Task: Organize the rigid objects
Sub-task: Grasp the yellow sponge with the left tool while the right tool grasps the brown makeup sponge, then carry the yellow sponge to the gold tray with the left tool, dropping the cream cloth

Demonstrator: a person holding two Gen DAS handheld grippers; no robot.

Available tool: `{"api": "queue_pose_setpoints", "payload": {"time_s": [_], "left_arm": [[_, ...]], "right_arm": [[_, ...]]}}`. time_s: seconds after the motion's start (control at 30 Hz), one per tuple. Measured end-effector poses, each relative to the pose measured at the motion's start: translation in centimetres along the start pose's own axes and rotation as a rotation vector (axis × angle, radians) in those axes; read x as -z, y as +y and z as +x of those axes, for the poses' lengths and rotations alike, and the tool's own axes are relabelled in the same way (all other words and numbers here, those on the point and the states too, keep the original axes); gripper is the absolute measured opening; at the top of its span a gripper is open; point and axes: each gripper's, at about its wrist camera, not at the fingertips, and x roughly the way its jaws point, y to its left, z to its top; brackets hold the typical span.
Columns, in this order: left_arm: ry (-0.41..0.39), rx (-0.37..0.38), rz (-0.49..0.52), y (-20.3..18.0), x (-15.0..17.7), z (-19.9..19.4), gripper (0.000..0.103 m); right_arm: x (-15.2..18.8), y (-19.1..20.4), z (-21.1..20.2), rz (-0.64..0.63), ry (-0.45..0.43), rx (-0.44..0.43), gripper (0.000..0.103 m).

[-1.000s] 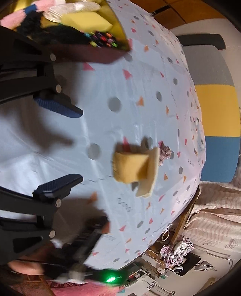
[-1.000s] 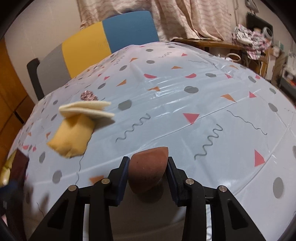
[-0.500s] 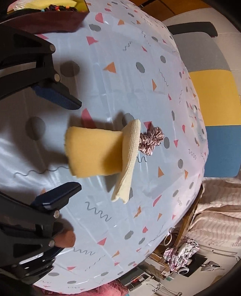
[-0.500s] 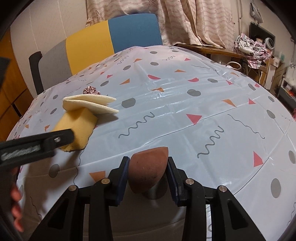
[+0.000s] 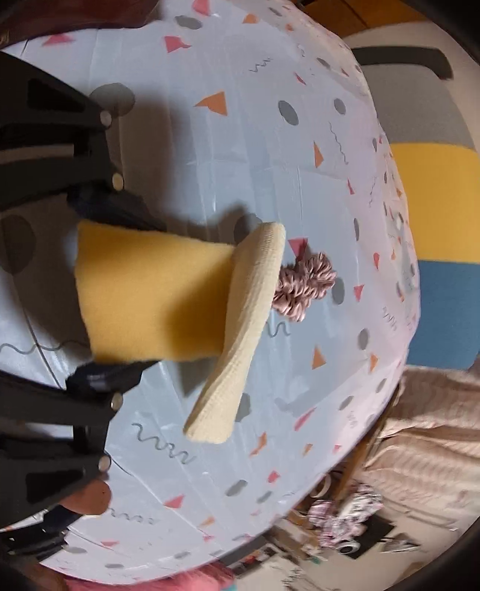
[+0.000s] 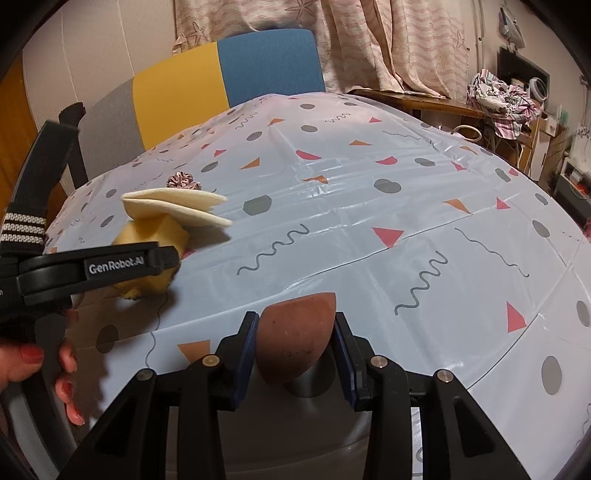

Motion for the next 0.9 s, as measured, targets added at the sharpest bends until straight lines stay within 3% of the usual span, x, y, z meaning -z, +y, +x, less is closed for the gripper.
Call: {"api": "queue_pose_setpoints", "payload": {"time_s": [0.23, 0.5, 0.9], "left_arm": [[0.011, -0.007, 0.035, 0.2, 0.4, -0.7, 0.054], [0.140, 0.073, -0.059, 1.7, 2.4, -3.5, 0.054], [0.010, 0.099, 0.034, 3.8, 7.0, -12.6, 0.054]], "right_arm": [[0.1, 0.3, 0.0, -0.011, -0.004, 0.013, 0.040], [0.1, 0.5, 0.0, -0.022, -0.007, 0.025, 0.040], [0.1, 0.9, 0.0, -0.045, -0.011, 0.053, 0.040]]}}
